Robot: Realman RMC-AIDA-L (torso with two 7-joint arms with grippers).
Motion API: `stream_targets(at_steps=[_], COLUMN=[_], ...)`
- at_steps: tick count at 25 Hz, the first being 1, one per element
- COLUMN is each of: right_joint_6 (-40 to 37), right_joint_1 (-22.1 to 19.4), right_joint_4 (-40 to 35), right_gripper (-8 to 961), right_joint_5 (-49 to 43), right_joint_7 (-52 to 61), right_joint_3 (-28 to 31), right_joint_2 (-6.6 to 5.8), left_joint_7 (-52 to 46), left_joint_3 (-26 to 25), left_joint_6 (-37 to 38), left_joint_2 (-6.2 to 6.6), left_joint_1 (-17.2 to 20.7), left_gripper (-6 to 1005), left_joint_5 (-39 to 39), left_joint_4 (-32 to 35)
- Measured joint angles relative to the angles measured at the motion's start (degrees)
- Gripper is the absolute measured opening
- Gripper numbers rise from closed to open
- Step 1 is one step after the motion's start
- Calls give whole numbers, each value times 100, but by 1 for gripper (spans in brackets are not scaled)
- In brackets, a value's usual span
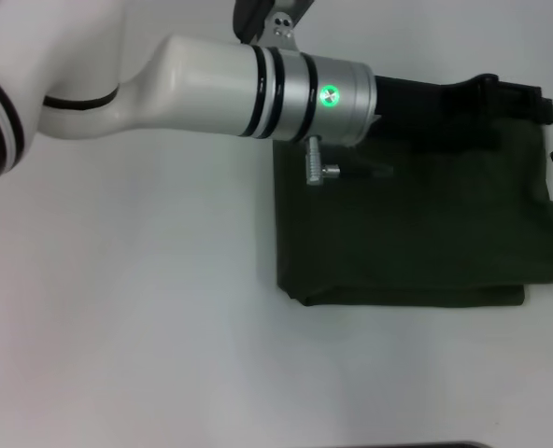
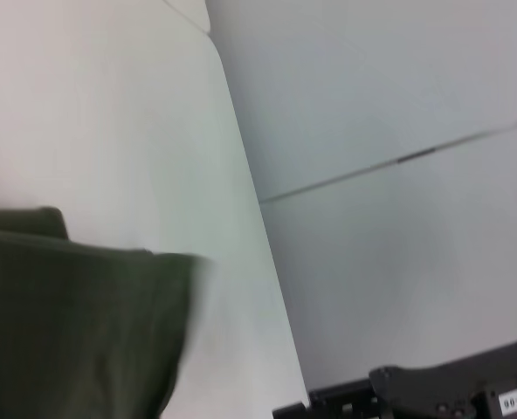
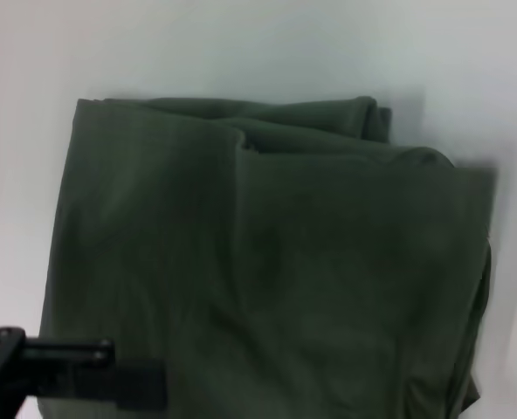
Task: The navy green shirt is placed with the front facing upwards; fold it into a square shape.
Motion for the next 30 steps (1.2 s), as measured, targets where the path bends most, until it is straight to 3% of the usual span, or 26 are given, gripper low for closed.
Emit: stream_targets(at_steps=[7,12,16,19,21,24,30], right_joint_6=[35,90,148,170,177,185,-13], right_joint_1=[7,23,67,99,120,152,179], right_joint_4=[0,-22,-13,-6,-2,3,31], right_gripper=[825,825,825,825,825,825,824], right_joint_5=[0,1,2,10,10,11,44], right_joint_7=[0,0,0,-2,-4,-3,-71], right_joint_3=[-65,-65,-64,-63,-63,-48,-56], right_joint_2=[0,0,18,63,85,94,177], left_joint_7=[58,127,176,258,465,522,517], left_joint_3=[-66,-297,-613,-805,-1173,-1396,-2379], left_joint_6=[63,451,952,1225,1762,2116,2773], left_joint_2=[79,340,630,733,885,965,1070], left_joint_1=[27,67,152,245,402,464,697], left_gripper=[651,650,650,649,649,649,648], left_joint_5=[82,441,1013,1290,1895,2321,3080], left_joint_4=[20,79,74,10,-196,-352,-478])
